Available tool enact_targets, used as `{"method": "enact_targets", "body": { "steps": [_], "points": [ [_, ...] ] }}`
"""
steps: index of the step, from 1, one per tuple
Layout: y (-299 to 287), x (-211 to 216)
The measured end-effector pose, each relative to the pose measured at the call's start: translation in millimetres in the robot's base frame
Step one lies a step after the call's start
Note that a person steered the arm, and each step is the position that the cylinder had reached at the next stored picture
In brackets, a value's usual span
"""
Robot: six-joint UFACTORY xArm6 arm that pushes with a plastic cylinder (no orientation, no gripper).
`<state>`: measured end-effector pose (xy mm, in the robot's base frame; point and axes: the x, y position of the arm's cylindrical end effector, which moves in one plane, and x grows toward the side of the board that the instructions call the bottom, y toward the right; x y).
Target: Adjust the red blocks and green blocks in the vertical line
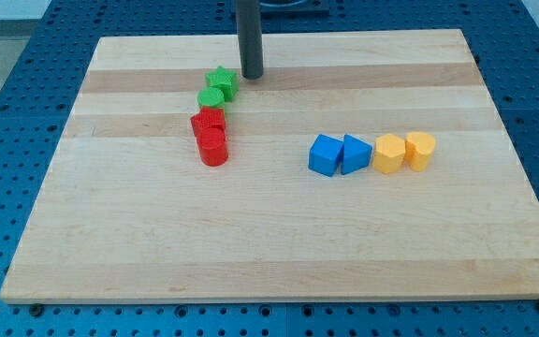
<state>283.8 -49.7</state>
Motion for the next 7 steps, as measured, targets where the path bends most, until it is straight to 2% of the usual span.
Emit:
{"method": "enact_targets", "body": {
  "steps": [7],
  "points": [
    [-26.4,5.3]
  ]
}}
